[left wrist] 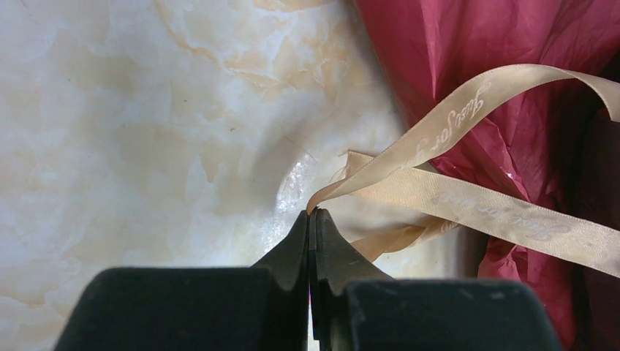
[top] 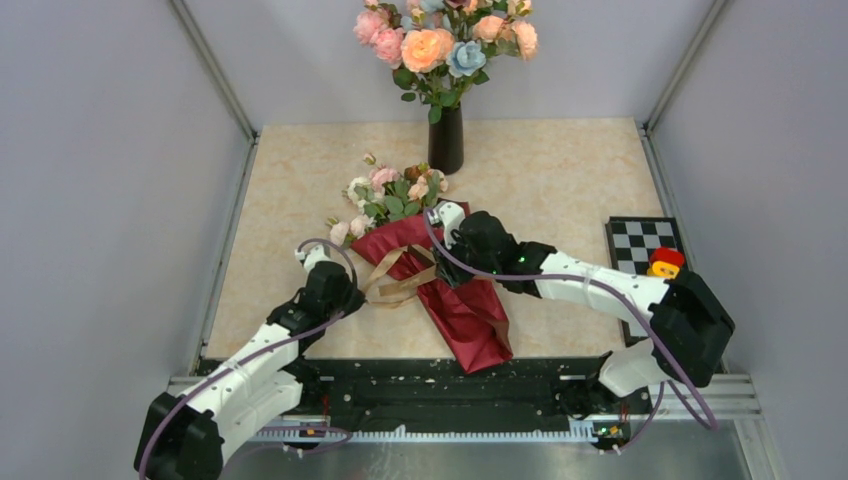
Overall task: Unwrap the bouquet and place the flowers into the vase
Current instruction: Untie the ribbon from the wrapping paper, then unfold the wrapping paper at the center of the board.
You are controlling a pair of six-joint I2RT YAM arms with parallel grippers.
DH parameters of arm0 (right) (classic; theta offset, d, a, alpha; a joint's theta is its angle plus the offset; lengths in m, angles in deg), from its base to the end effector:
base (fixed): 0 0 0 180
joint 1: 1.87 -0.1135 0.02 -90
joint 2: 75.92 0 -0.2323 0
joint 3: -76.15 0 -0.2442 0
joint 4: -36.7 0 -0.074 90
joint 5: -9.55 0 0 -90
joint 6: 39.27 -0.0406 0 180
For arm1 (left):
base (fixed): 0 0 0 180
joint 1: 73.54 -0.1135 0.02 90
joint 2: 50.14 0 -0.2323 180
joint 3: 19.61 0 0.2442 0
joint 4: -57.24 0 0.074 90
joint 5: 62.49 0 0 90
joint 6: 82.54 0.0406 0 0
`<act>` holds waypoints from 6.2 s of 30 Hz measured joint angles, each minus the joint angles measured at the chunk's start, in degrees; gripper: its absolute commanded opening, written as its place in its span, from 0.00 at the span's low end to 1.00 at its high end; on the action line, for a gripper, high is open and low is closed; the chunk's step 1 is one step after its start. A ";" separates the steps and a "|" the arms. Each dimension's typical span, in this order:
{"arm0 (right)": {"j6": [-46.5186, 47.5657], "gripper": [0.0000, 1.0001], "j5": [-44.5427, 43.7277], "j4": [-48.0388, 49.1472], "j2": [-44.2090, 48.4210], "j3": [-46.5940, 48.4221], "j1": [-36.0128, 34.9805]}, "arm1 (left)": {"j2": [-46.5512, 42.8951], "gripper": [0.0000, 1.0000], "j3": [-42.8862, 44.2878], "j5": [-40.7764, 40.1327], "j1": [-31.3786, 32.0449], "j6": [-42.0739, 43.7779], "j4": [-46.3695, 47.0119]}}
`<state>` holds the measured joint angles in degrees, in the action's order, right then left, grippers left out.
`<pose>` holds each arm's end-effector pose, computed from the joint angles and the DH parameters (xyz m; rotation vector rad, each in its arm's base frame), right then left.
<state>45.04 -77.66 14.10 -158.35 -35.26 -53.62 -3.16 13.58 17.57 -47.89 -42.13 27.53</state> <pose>0.1957 0.2515 0.2173 -0.9154 2.0819 0.6001 0.1665 -0.0722 0.1467 -0.5756 2.2900 -0.4563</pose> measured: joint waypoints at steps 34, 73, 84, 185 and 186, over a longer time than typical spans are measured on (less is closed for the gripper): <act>-11.21 0.00 -12.22 -2.03 15.72 -6.27 14.12 | -12.94 0.00 -1.44 -12.28 -0.07 -5.86 -9.68; -26.86 0.53 -16.17 16.63 2.10 -17.49 43.78 | -21.00 0.66 0.26 -13.20 -0.13 -8.98 -23.56; -25.18 0.79 -12.24 16.44 8.24 -17.51 43.80 | -4.76 0.84 12.02 -7.43 -0.13 8.09 -13.79; -10.97 0.13 -10.88 0.68 20.13 -18.64 -2.99 | 24.22 0.50 4.79 20.79 -12.37 -2.64 25.90; -11.06 0.09 -11.80 0.70 20.26 -18.64 -2.99 | 24.81 0.47 4.79 20.79 -12.37 -2.67 26.45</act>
<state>33.98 -89.46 14.79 -138.09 -53.90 -56.61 21.65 18.36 38.36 -60.26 -44.79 53.98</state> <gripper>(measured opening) 0.188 0.549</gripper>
